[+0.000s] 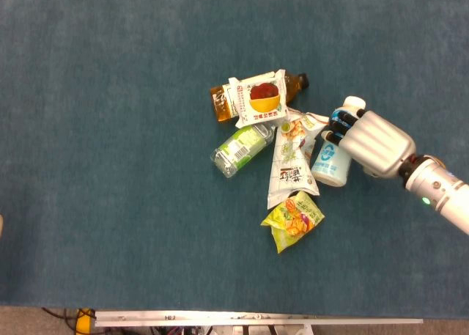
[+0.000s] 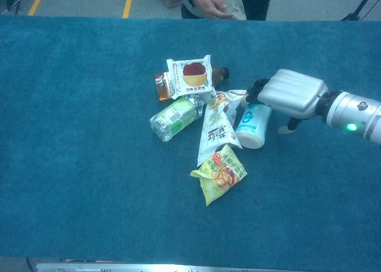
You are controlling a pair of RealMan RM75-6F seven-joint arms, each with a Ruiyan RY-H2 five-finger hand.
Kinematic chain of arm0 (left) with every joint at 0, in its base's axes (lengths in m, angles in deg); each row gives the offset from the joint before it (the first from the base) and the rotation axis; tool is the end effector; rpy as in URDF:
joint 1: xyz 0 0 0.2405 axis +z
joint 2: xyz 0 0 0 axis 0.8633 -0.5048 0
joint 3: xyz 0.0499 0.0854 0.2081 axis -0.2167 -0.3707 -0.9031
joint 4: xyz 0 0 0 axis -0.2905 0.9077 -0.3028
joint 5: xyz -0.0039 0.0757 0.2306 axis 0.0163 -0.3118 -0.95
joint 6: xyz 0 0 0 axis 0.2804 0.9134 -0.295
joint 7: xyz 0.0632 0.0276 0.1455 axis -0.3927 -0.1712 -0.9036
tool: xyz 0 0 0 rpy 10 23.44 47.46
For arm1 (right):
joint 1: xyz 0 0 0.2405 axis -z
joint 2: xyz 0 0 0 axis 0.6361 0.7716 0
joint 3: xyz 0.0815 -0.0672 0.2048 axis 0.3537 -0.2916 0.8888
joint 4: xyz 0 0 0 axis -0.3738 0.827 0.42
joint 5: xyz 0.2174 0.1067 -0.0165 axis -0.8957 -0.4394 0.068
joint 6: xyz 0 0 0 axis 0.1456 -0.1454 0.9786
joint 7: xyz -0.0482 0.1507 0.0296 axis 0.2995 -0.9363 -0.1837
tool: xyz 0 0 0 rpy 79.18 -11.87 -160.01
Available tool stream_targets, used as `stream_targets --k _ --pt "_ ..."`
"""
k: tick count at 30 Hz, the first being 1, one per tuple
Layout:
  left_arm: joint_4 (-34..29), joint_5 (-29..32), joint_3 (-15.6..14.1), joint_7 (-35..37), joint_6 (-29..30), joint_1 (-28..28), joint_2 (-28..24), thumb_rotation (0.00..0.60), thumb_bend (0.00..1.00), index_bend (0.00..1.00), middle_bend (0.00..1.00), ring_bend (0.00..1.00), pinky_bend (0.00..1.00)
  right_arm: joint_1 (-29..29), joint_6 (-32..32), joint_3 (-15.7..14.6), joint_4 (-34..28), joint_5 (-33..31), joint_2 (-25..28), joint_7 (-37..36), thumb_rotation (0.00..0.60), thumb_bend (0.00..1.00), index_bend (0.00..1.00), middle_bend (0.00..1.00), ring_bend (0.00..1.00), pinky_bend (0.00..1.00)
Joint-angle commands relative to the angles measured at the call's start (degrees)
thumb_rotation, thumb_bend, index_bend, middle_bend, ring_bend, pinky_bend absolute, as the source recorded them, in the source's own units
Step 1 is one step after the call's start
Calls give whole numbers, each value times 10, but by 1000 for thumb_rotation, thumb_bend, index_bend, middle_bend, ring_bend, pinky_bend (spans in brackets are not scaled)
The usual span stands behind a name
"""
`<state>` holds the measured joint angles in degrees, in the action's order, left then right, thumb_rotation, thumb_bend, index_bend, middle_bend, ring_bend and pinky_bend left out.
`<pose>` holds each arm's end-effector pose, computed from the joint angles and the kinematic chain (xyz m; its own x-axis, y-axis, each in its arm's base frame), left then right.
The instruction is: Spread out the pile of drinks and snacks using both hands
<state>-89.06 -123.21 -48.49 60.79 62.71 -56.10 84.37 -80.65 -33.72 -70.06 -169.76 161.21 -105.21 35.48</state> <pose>-0.2875 0.1275 0.1142 0.3729 0.1237 0.9196 0.9218 0.0638 -0.3824 -0.1819 -0.2892 -0.0523 0.8660 -0.1165 0.4863 -0.4142 -0.7120 0.5670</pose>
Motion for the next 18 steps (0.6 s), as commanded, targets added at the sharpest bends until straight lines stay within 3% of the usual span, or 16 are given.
stream_targets --k 1,8,14,18 --pt "0 -1 0 0 0 -1 1 600 351 146 188 135 150 1 -5 -2 1 -2 -5 6 600 0 251 271 230 469" --pt "4 1 -1 4 -1 0 2 600 351 146 188 135 150 10 -7 -12 6 -4 -14 23 600 0 270 285 239 469" --pt "5 0 -1 5 -2 -2 3 600 350 146 188 135 150 23 12 -13 13 -1 -24 35 600 0 501 376 348 547" --pt "7 0 -2 7 -2 -1 4 600 351 146 188 135 150 28 16 -15 13 1 -25 34 600 0 593 431 428 631"
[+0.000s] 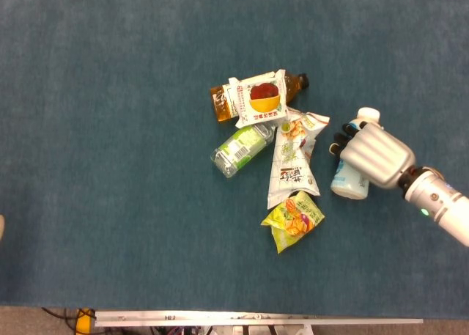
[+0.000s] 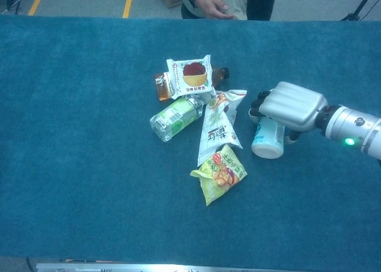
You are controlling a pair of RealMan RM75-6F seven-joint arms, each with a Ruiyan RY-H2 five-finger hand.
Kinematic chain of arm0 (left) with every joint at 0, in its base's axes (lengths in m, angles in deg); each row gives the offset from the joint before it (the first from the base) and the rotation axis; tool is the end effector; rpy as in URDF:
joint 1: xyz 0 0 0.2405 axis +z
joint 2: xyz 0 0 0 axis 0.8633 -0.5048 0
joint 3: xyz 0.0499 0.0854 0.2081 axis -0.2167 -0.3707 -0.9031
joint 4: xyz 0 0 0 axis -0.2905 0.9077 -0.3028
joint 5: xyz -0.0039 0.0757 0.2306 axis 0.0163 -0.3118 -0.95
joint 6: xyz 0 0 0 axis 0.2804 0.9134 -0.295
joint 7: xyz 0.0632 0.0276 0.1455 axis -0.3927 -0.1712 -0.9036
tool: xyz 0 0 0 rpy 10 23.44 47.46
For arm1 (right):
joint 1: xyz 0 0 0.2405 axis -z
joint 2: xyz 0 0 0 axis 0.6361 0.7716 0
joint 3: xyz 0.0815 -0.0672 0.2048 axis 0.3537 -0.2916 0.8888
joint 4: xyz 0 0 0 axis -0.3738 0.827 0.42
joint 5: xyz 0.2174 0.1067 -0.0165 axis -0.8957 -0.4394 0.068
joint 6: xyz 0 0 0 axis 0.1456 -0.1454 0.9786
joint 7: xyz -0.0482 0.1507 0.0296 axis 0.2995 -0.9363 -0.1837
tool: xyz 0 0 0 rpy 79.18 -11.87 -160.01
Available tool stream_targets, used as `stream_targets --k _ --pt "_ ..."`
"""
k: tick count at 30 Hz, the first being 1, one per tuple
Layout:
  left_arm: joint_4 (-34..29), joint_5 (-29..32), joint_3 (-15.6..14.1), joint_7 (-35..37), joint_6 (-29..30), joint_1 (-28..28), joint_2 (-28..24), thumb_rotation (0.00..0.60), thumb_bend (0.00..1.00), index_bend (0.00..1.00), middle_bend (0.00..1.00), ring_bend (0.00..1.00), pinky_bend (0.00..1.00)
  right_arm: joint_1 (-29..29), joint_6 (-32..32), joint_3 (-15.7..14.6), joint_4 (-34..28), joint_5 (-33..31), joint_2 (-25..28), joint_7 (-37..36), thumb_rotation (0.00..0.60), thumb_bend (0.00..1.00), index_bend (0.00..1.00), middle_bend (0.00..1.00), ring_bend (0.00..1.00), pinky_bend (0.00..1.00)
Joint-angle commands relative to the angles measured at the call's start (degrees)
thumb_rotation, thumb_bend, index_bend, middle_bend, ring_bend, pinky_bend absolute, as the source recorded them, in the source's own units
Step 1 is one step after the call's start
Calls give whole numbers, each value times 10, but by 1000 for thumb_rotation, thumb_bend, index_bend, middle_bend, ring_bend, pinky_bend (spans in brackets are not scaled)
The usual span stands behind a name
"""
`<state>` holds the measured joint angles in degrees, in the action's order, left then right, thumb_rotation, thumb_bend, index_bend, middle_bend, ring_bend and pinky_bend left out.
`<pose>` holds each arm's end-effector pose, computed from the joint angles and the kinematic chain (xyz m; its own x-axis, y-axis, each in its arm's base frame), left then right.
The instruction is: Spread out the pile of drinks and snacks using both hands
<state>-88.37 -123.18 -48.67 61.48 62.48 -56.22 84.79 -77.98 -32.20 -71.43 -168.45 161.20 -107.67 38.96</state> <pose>-0.2896 0.1271 0.1121 0.3656 0.1296 0.9217 0.9246 0.0632 -0.3756 -0.1944 -0.2729 -0.0633 0.8787 -0.1155 0.4632 -0.4001 -0.7074 0.5826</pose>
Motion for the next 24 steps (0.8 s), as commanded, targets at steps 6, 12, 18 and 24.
stream_targets --k 6,12,18,24 --pt "1 -2 -1 2 2 1 0 600 350 147 188 135 150 6 1 -4 -1 4 0 0 600 0 668 477 494 697" --pt "0 -3 -2 2 4 2 -2 600 351 146 188 135 150 11 18 7 -19 7 9 -20 600 0 680 499 545 756" --pt "-1 -4 -2 2 3 1 -2 600 351 146 188 135 150 13 25 11 -32 12 17 -31 600 0 707 521 590 782" --pt "-3 -5 -2 1 5 1 -5 600 351 147 188 135 150 12 38 25 -66 17 31 -64 600 0 709 526 595 788"
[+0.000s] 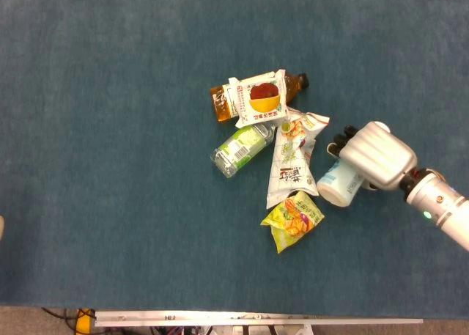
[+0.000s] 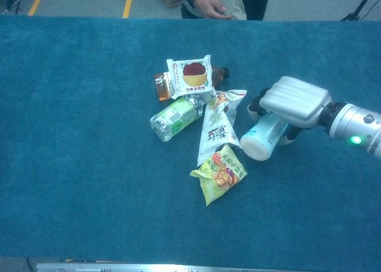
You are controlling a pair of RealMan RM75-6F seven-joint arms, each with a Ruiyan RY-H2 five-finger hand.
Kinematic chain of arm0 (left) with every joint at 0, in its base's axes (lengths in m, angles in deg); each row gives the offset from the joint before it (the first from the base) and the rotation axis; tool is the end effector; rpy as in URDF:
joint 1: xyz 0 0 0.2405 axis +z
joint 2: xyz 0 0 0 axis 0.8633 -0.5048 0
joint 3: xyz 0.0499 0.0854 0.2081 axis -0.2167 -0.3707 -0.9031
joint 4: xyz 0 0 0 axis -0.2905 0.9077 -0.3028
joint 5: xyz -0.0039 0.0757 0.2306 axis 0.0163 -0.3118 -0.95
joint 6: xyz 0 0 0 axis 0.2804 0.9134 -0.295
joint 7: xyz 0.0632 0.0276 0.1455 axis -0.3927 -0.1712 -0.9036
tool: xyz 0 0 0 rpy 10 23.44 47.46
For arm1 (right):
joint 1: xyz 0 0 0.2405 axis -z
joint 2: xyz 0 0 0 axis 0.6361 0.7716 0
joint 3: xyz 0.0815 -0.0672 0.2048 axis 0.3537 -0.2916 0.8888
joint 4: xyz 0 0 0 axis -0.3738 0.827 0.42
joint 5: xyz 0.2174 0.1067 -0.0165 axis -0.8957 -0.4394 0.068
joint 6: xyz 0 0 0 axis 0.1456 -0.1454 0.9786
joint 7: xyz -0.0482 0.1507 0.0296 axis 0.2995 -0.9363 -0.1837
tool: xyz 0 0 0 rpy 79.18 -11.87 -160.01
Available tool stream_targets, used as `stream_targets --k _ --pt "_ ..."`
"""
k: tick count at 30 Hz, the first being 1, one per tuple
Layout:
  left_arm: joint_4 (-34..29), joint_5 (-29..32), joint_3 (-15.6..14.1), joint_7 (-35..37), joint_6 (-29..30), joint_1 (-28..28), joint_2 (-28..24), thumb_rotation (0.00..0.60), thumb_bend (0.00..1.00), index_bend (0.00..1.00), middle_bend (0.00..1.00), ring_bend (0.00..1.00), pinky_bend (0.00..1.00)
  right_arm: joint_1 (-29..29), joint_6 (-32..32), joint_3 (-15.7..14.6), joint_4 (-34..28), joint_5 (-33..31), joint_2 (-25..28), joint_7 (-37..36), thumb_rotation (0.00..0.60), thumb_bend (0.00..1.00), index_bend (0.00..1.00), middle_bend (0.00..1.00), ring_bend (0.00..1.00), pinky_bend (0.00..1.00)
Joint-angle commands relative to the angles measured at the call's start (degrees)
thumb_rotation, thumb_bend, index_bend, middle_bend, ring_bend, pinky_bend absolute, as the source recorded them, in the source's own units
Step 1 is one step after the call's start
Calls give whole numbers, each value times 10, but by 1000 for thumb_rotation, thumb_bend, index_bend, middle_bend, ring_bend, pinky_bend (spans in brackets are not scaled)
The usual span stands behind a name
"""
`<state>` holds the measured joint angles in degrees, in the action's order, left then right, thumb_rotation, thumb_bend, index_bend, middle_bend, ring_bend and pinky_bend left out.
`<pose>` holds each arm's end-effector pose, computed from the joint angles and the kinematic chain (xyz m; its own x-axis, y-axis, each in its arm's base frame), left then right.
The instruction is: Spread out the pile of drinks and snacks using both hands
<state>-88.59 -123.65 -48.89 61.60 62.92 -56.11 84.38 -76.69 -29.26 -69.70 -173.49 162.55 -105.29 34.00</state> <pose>-0.2885 0.1258 0.1141 0.3672 0.1259 0.9216 0.9246 0.0584 -0.3763 -0.1737 -0.2685 -0.0494 0.7981 -0.1492 0.5837 -0.5101 -0.6829 0.5230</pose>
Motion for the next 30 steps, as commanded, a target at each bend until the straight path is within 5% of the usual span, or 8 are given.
stream_targets --k 1,15,30 --pt "-1 0 0 0 1 0 -1 600 351 146 188 135 150 -1 12 13 -29 5 13 -27 600 0 709 527 595 788" --pt "-19 -16 -5 -13 11 4 -15 600 351 146 188 135 150 -38 10 79 -172 -4 51 -102 600 0 709 527 595 788" --pt "-28 -29 -11 -12 28 14 -30 600 351 146 188 135 150 -120 -46 103 -198 -181 -51 122 600 0 709 527 594 789"
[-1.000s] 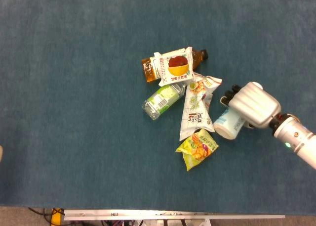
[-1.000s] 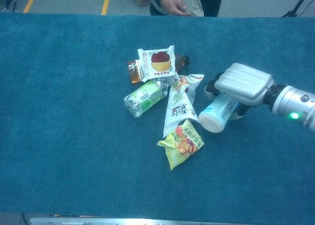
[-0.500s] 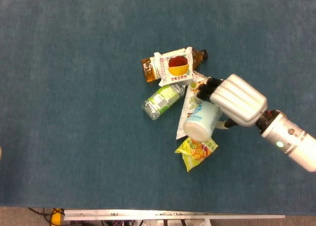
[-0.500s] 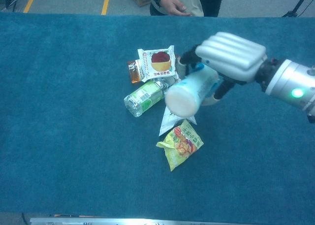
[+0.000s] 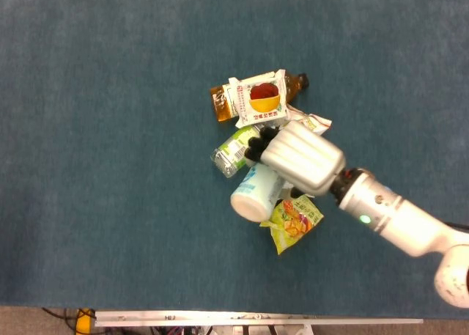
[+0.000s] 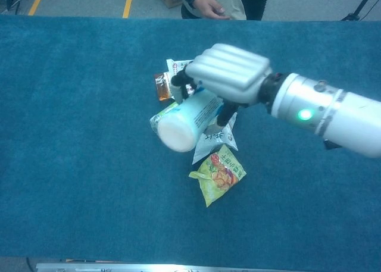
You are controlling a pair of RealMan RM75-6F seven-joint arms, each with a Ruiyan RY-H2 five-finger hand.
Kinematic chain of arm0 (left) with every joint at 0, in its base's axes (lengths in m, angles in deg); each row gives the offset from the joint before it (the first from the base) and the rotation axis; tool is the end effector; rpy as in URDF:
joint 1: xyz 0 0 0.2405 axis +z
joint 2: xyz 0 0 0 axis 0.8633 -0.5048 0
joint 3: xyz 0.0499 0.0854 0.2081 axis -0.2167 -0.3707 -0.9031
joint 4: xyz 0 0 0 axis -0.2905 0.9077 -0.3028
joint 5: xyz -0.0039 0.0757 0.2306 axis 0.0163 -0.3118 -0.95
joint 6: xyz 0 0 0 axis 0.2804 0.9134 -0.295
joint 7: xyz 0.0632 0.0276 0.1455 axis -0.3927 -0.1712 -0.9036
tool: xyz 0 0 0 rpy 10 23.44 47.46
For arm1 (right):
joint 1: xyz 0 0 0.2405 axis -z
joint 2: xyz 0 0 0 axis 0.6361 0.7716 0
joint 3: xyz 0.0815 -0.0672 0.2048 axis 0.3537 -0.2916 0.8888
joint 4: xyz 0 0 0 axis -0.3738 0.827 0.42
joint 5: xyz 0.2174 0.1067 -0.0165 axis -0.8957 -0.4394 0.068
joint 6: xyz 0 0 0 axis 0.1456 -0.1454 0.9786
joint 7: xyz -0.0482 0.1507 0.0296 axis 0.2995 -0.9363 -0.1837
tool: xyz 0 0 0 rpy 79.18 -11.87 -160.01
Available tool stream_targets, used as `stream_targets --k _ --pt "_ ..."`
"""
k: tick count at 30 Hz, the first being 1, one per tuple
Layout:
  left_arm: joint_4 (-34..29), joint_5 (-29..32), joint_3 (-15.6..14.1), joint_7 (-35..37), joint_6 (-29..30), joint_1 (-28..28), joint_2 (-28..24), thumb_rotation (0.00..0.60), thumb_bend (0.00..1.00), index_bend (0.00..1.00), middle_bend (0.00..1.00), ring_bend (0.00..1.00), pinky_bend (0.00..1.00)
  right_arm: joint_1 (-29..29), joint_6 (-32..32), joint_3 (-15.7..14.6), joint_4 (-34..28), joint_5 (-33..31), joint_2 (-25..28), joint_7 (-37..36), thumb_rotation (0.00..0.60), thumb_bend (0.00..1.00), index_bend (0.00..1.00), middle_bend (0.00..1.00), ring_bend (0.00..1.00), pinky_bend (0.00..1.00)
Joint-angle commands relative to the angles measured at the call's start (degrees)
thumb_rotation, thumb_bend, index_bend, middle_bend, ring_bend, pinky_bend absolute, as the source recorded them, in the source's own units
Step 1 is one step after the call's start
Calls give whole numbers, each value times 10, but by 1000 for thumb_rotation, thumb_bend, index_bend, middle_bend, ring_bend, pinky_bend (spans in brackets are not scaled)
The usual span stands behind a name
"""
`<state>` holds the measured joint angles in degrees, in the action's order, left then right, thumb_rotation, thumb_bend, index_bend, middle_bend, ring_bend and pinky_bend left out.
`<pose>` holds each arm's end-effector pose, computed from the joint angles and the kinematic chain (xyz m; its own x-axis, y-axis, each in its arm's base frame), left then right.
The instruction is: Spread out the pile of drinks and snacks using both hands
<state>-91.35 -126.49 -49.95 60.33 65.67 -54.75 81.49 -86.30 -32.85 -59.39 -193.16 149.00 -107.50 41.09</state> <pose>-0.2773 0.1163 0.1270 0.3897 0.1024 0.9152 0.9178 0.0391 -0.3951 -0.0191 -0.2503 -0.0515 0.6112 -0.2038 0.7648 -0.5894 -0.7621 0.2680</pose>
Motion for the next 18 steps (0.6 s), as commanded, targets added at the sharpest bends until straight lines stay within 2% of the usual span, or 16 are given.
stream_targets --k 1,14,18 --pt "-1 -2 0 0 1 0 -2 600 351 146 188 135 150 -31 -10 -2 0 -61 -38 69 600 0 709 527 594 789" --pt "-5 -4 0 -1 -6 -4 -7 600 350 146 188 135 150 -88 19 -35 30 -181 -106 198 600 0 696 500 544 789" --pt "-6 -4 1 -4 -11 -7 -7 600 350 146 187 135 150 -100 24 -42 34 -205 -113 212 600 0 535 438 475 771"
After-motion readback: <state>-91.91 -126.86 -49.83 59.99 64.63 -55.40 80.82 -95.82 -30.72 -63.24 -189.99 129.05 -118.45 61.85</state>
